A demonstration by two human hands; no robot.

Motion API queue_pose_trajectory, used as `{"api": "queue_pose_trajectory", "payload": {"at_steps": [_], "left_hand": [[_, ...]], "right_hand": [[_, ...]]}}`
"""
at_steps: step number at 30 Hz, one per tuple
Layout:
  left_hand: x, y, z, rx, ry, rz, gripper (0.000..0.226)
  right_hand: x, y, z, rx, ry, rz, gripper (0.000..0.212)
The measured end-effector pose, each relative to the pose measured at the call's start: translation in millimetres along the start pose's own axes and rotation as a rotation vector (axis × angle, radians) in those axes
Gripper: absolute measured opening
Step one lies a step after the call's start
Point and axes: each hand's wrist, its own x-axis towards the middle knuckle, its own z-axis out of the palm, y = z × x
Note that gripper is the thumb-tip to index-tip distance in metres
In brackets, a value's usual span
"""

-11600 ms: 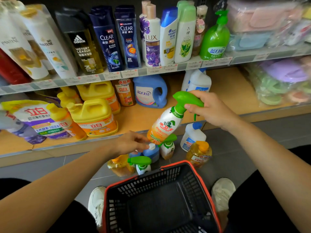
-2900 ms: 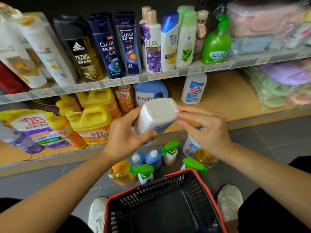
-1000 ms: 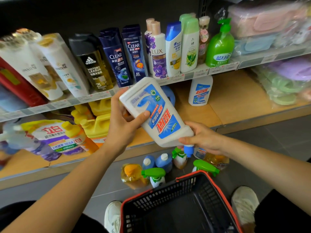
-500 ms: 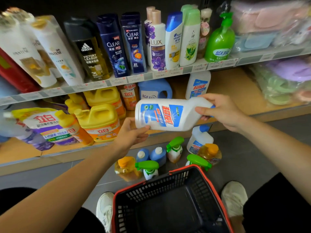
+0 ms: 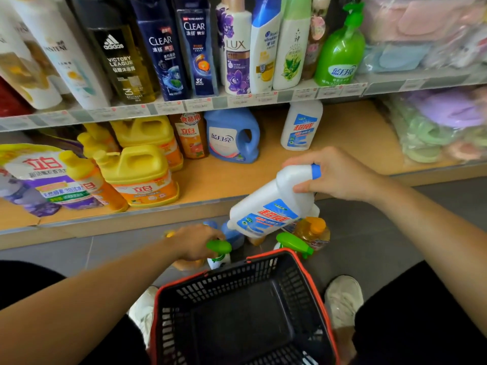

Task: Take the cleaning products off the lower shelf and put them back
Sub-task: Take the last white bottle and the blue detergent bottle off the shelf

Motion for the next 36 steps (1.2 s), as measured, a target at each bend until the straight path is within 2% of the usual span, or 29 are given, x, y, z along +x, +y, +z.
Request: {"api": "queue_pose_trajectory", "payload": {"at_steps": [4, 9, 17, 24, 27, 29, 32, 36], "left_hand": [[-6, -12, 9, -0.013, 0.060, -0.013, 0.039], [-9, -21, 16, -0.049, 0.097, -0.025, 0.035], [-13, -19, 16, 0.002, 0.119, -0.047, 0.039], [-13, -20, 16, 0.021, 0.082, -0.038, 0.045], [-10, -20, 16, 0.012, 0.061, -0.039, 0.048], [-5, -20, 15, -0.020, 0.061, -0.026, 0.047], [5, -21, 14, -0.071, 0.084, -0.029, 0.044], [20, -22, 18, 0.064, 0.213, -0.095, 0.069]], "right_hand": [[4, -6, 18, -0.094, -0.080, -0.029, 0.052], [23, -6, 78, -0.266, -0.230, -0.104, 0.057], [36, 32, 161, -0.310, -0.455, 0.006, 0.056], [34, 33, 189, -0.116, -0.469, 0.030, 0.043], [39, 34, 180, 0.016, -0.537, 0.114, 0.049], [47, 38, 164, 0.149, -0.513, 0.207, 0.051], [65, 48, 132, 0.233, -0.322, 0.321, 0.045], [99, 66, 100, 0.259, -0.039, 0.403, 0.044]]}}
